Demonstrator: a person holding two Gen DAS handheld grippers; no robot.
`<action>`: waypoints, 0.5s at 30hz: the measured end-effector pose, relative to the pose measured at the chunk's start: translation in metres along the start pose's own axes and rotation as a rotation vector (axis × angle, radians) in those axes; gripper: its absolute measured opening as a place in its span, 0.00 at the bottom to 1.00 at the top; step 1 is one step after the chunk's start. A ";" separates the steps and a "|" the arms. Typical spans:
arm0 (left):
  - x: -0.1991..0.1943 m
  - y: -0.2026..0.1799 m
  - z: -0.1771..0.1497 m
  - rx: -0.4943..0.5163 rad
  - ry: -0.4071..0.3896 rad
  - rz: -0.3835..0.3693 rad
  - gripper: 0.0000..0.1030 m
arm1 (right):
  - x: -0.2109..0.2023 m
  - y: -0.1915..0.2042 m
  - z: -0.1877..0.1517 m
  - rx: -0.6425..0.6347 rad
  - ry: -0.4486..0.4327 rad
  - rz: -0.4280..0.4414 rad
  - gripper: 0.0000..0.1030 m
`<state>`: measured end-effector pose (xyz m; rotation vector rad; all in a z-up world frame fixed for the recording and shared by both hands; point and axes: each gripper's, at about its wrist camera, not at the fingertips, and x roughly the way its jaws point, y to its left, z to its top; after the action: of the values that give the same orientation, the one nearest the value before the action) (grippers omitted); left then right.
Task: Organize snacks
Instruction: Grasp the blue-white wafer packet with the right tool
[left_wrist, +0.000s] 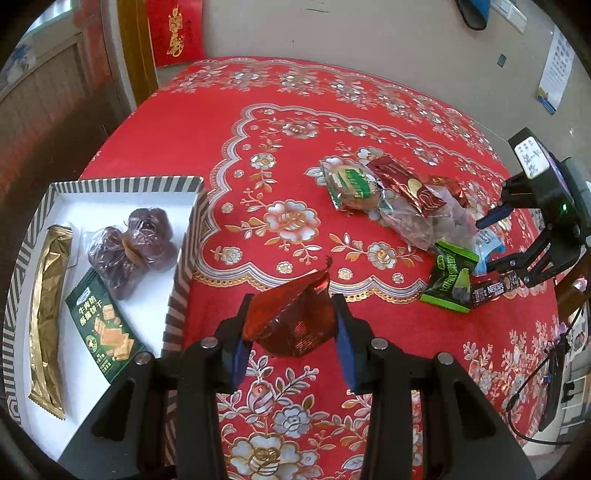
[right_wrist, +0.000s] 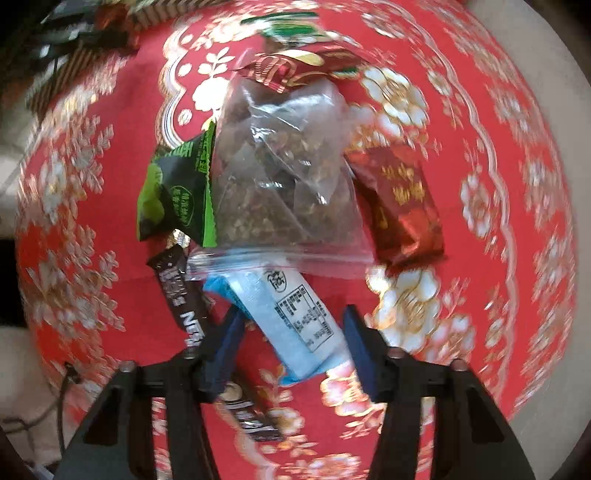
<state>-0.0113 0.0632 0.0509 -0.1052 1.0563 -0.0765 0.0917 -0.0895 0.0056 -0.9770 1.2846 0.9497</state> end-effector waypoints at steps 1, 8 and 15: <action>0.000 -0.001 0.001 0.005 -0.002 -0.003 0.40 | -0.001 -0.001 -0.005 0.030 -0.014 0.014 0.35; 0.003 -0.019 0.007 0.052 -0.007 -0.042 0.40 | -0.016 0.001 -0.061 0.350 -0.181 0.053 0.29; 0.011 -0.045 0.009 0.111 -0.006 -0.076 0.40 | -0.047 0.035 -0.096 0.718 -0.484 0.059 0.29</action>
<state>0.0016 0.0181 0.0516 -0.0444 1.0397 -0.2031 0.0261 -0.1710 0.0476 -0.1361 1.1071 0.6294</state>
